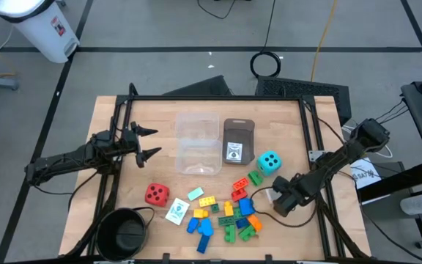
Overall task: Pick & Place Toys
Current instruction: Put the brown deck of cards into the black bin
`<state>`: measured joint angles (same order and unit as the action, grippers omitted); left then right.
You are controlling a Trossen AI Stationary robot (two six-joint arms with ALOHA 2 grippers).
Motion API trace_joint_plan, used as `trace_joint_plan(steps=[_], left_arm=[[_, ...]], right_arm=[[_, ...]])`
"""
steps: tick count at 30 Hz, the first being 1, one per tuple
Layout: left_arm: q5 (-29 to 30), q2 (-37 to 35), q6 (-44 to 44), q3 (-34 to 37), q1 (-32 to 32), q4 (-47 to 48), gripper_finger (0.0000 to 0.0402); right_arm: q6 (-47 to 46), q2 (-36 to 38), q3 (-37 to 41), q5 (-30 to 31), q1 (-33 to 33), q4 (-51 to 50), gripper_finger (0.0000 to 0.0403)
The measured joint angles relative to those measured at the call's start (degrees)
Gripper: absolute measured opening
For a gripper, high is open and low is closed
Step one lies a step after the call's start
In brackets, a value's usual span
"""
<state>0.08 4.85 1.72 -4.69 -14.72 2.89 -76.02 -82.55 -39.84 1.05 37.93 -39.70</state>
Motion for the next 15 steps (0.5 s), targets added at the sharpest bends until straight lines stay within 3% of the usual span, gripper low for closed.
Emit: trace_joint_plan(steps=[8,15], left_arm=[[0.0,0.0,0.0,0.0,0.0,-0.1,0.0379],[0.0,0.0,0.0,0.0,0.0,0.0,0.0379]], right_arm=[[4.8,0.0,0.6,0.1,0.1,0.8,0.0375],[17.2,-0.2,0.6,1.5,0.2,-5.3,0.0375]])
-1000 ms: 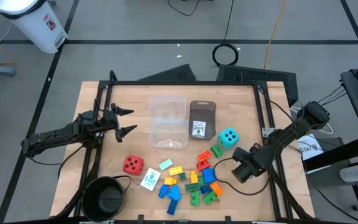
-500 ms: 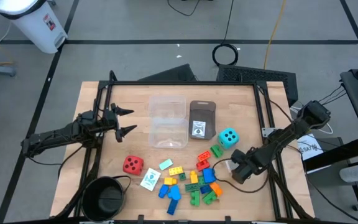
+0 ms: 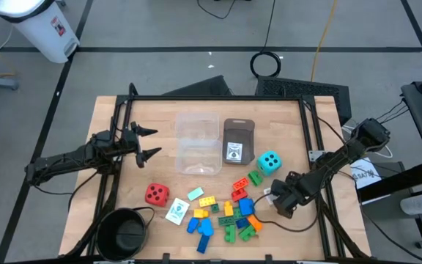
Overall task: Pick & Place Toys
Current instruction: Put the brown deck of cards into the black bin
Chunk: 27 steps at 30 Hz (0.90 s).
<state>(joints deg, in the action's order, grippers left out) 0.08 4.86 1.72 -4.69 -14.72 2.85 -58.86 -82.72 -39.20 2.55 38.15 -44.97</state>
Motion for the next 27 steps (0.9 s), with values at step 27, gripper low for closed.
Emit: trace_joint_plan(steps=[27], left_arm=[[0.0,0.0,0.0,0.0,0.0,0.0,0.0379]], right_arm=[[28.9,-0.1,-8.2,5.2,-4.8,-7.2,0.0375]])
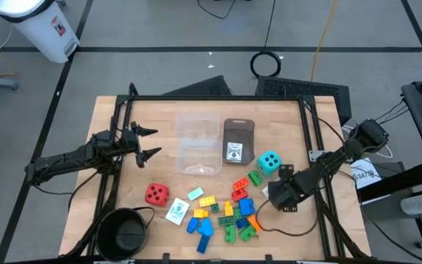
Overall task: Pick & Place Toys
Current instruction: Put the brown deck of cards into the black bin
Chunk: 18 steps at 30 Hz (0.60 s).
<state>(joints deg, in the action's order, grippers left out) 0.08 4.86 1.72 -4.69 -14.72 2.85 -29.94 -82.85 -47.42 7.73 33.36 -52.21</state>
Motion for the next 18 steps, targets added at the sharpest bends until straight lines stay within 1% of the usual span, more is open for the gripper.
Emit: trace_joint_plan(steps=[5,10,13,18], left_arm=[[0.0,0.0,0.0,0.0,0.0,0.0,0.0379],[0.0,0.0,0.0,0.0,0.0,0.0,0.0379],[0.0,0.0,0.0,0.0,0.0,0.0,0.0379],[0.0,0.0,0.0,0.0,0.0,0.0,0.0379]], right_arm=[[12.9,0.0,0.6,0.7,0.0,5.9,0.0375],[20.8,0.1,3.7,1.1,-1.0,13.4,0.0375],[22.1,0.4,6.1,-0.4,-2.4,17.3,0.0375],[17.8,0.5,8.2,-5.7,-4.8,19.5,0.0375]])
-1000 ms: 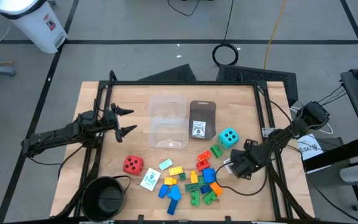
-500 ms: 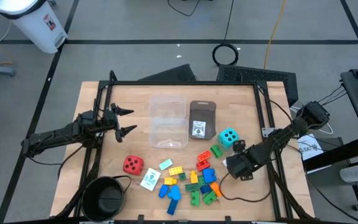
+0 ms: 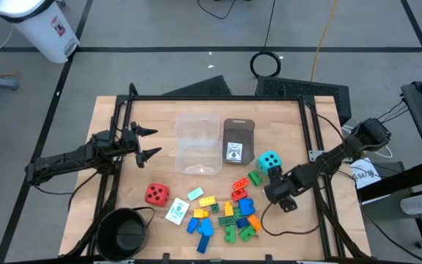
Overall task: Pick & Place Toys
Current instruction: Put the brown deck of cards into the black bin
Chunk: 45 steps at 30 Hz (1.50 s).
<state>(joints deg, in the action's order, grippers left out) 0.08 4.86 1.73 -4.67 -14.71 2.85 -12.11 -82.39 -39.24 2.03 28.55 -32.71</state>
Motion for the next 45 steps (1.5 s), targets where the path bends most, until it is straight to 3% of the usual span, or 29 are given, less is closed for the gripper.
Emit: trace_joint_plan(steps=[8,15,22,33,40,45], left_arm=[[0.0,0.0,0.0,0.0,0.0,0.0,0.0379],[0.0,0.0,0.0,0.0,0.0,0.0,0.0379],[0.0,0.0,0.0,0.0,0.0,0.0,0.0379],[0.0,0.0,0.0,0.0,0.0,0.0,0.0379],[0.0,0.0,0.0,0.0,0.0,0.0,0.0379],[0.0,0.0,0.0,0.0,0.0,0.0,0.0379]], right_arm=[[-1.9,-0.2,0.5,-1.6,-0.8,0.5,0.0365],[-4.8,1.3,0.5,-1.9,-0.8,1.2,0.0286],[-11.4,6.2,0.8,-2.7,-0.7,3.8,0.0282],[-9.6,8.4,0.7,-1.3,-0.8,27.6,0.0286],[0.3,8.3,0.6,7.4,-1.6,39.1,0.0286],[1.8,8.3,0.6,11.8,-5.1,45.7,0.0287]])
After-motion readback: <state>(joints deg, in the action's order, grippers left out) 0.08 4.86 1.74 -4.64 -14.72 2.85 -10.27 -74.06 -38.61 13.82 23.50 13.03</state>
